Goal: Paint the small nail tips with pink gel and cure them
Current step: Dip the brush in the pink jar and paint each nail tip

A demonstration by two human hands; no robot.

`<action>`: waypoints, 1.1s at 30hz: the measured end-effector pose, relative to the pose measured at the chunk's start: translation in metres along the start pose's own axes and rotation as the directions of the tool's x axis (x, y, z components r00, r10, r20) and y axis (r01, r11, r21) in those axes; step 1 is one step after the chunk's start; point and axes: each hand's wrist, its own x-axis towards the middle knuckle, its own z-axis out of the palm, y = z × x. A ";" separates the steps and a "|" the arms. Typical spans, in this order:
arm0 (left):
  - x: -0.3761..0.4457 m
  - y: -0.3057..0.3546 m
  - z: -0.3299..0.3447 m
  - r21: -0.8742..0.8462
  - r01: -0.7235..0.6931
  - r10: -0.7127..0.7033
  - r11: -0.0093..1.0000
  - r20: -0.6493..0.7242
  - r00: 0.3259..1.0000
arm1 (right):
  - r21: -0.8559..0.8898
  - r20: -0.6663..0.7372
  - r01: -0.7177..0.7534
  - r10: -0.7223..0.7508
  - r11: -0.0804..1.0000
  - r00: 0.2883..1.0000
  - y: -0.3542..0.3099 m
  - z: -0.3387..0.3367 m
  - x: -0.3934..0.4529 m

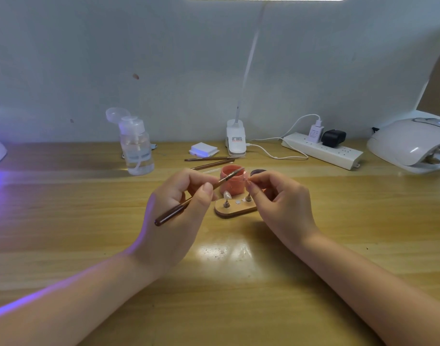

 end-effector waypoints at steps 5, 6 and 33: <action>0.001 0.000 0.000 0.023 0.003 -0.004 1.000 0.051 0.999 | 0.002 0.008 0.006 -0.006 1.000 1.000 0.000 0.000 0.000; 0.000 -0.001 -0.001 0.021 -0.004 0.003 1.000 0.050 0.999 | 0.002 0.009 0.007 -0.007 1.000 1.000 0.000 0.000 0.000; 0.000 0.002 -0.001 0.023 -0.008 0.008 1.000 0.020 1.000 | -0.017 -0.002 0.021 -0.021 1.000 1.000 0.001 0.001 0.000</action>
